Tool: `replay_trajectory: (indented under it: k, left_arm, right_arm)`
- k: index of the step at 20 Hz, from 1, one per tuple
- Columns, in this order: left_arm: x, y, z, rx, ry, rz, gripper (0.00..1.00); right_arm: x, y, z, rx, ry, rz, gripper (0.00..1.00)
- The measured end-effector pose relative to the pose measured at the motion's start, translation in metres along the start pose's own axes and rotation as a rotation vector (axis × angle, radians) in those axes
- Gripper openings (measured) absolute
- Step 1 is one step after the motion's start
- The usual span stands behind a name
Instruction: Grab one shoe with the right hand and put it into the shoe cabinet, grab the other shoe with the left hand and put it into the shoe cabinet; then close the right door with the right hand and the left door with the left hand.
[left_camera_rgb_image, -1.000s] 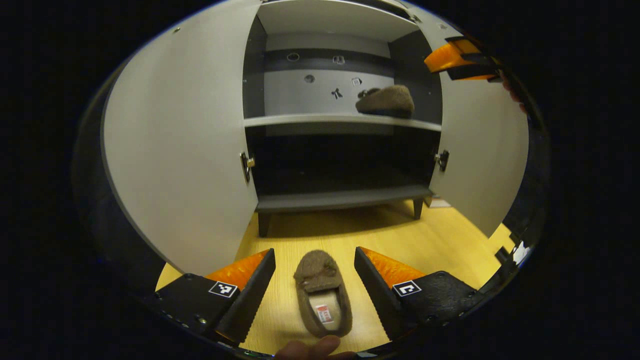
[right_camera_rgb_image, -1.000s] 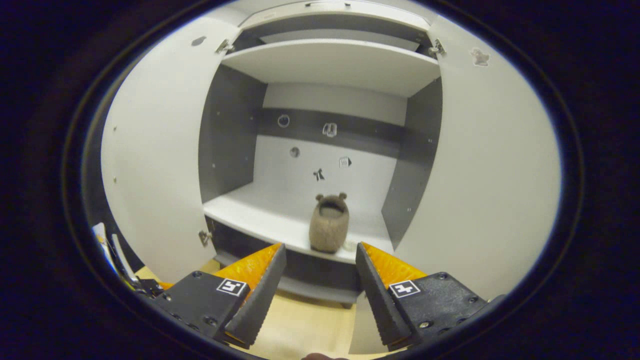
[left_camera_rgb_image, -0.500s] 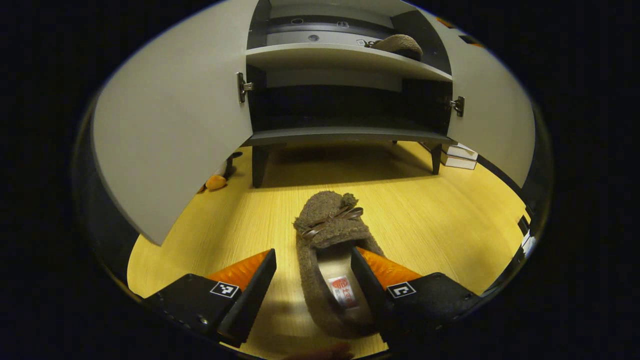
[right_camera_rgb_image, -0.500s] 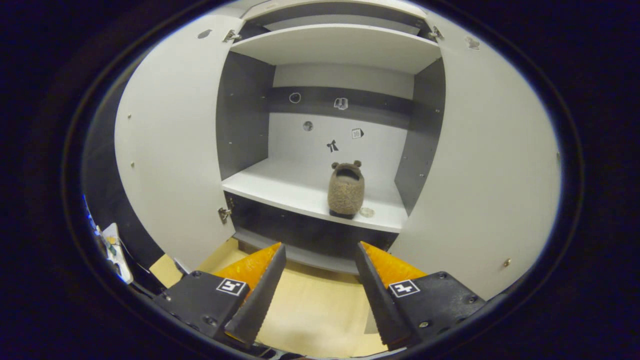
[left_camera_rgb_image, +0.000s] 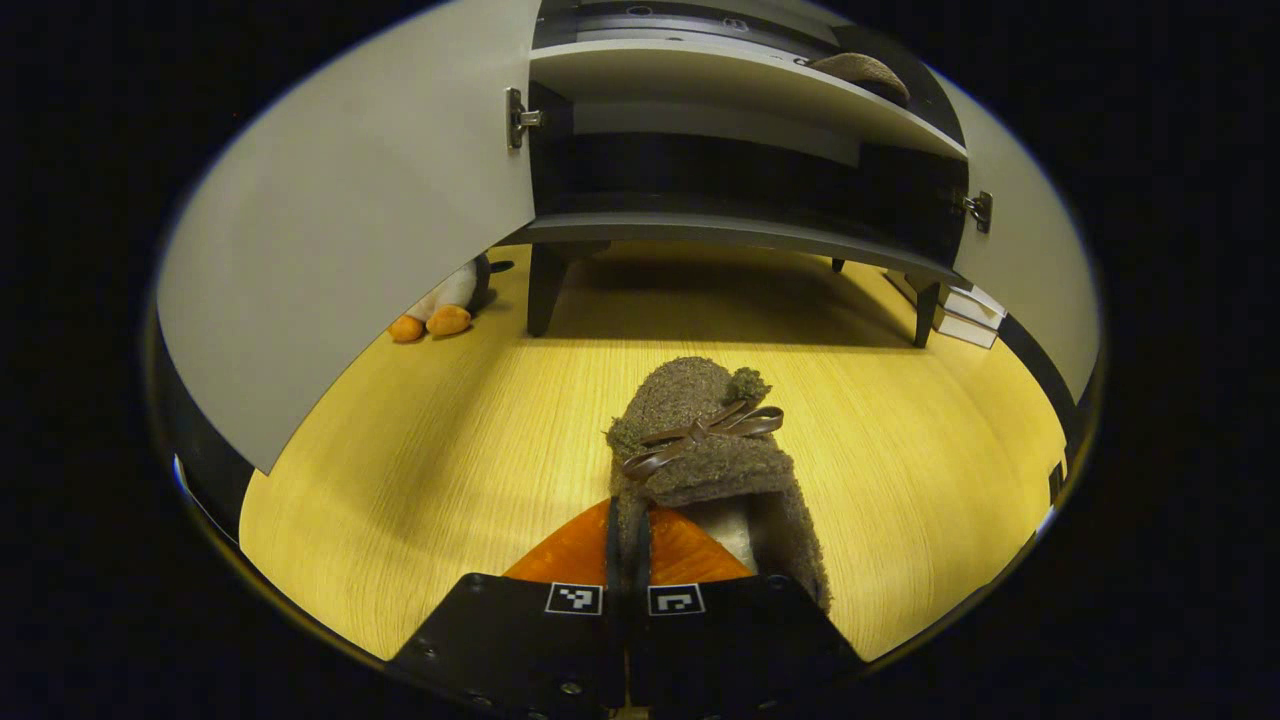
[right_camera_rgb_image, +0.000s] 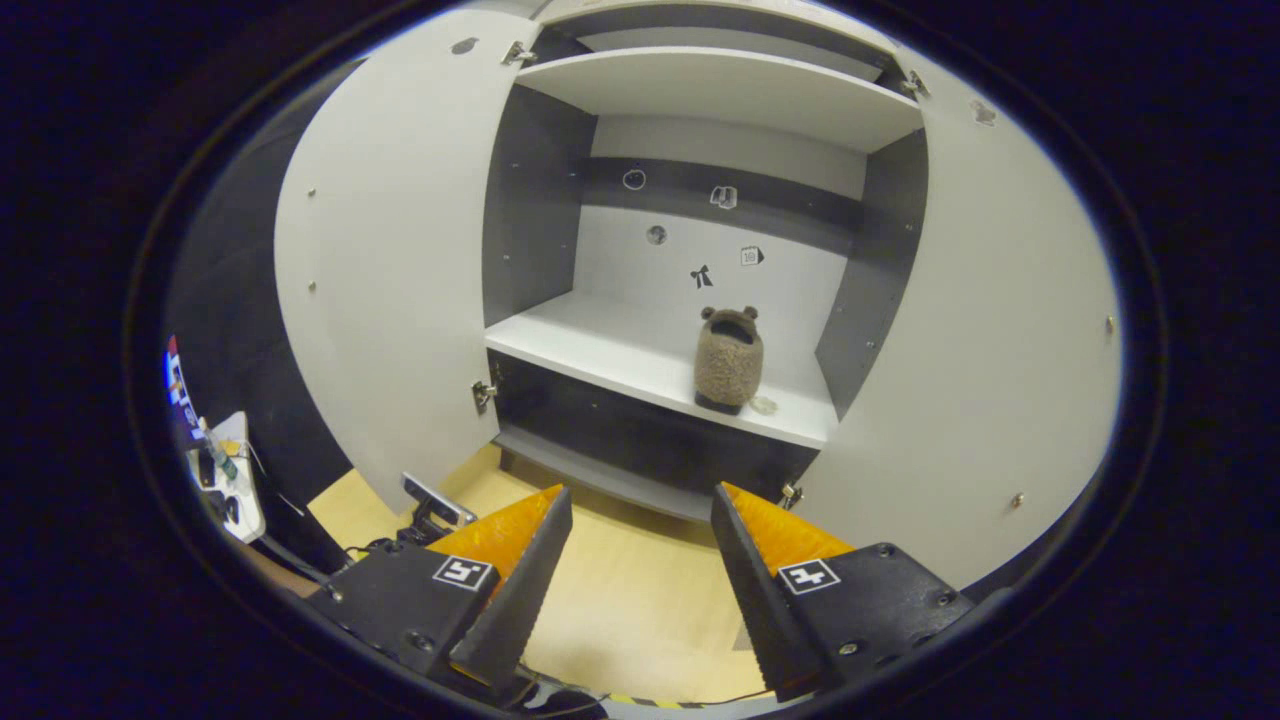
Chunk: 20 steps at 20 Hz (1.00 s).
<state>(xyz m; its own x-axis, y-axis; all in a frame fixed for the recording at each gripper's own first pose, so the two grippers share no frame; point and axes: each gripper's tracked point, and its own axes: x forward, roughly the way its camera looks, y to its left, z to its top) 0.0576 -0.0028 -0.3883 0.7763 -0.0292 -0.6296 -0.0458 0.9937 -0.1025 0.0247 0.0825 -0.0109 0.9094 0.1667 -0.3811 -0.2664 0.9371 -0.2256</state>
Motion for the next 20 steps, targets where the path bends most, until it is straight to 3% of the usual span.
replay_trajectory:
  k: [4,8,11,15,20]
  left_arm:
    - [-0.019,-0.002,0.023,0.026,-0.011,0.0,0.02]
    - [-0.055,-0.01,0.093,0.04,-0.097,-0.013,0.02]
    - [-0.075,-0.014,0.136,0.024,-0.105,-0.011,0.02]
    - [-0.107,-0.023,0.227,-0.036,-0.197,-0.029,0.02]
    - [-0.121,-0.032,0.341,-0.041,-0.29,-0.02,0.02]
  right_arm:
    - [-0.005,-0.01,-0.013,0.039,0.016,-0.01,0.89]
    - [-0.003,-0.017,-0.029,0.072,0.03,-0.02,0.93]
    - [0.004,-0.016,-0.042,0.134,0.05,0.009,0.89]
    - [0.012,-0.026,-0.056,0.129,0.056,-0.001,0.89]
    - [0.015,-0.022,-0.063,0.124,0.037,0.02,0.89]
